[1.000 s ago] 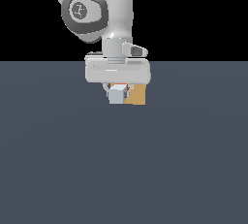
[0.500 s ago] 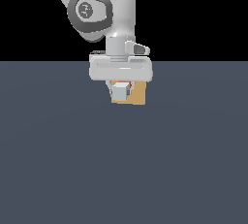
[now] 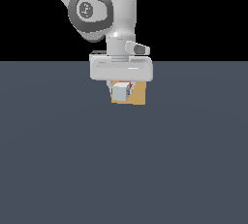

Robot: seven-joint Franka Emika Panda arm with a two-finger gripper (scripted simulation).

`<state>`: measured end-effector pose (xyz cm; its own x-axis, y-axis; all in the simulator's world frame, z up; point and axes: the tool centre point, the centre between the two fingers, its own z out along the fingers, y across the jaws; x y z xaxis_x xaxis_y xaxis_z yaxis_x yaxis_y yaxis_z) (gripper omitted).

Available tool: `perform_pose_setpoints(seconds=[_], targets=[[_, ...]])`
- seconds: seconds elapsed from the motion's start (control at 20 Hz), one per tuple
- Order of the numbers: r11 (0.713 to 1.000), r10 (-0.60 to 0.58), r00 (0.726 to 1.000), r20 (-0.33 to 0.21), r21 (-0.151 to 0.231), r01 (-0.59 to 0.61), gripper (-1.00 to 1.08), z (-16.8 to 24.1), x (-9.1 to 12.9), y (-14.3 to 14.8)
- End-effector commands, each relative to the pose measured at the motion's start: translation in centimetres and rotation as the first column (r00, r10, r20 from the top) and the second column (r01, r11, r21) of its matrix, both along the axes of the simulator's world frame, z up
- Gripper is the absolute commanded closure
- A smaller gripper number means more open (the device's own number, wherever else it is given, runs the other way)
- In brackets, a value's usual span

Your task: Insert the peg into the horizontal hole in a box.

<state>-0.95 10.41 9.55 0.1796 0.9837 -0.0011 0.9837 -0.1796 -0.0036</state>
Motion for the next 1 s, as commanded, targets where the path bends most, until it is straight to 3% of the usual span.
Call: perform_pose_setpoints(seconds=[0.0, 0.6, 0.95], targets=[[1.000, 0.001, 1.000, 0.003, 0.001, -0.001, 1.08, 0.1, 0.1, 0.4], [1.000, 0.000, 1.000, 0.005, 0.002, 0.000, 1.08, 0.3, 1.4, 7.4], [1.000, 0.001, 1.000, 0.006, 0.002, -0.001, 1.08, 0.3, 1.8, 8.8]])
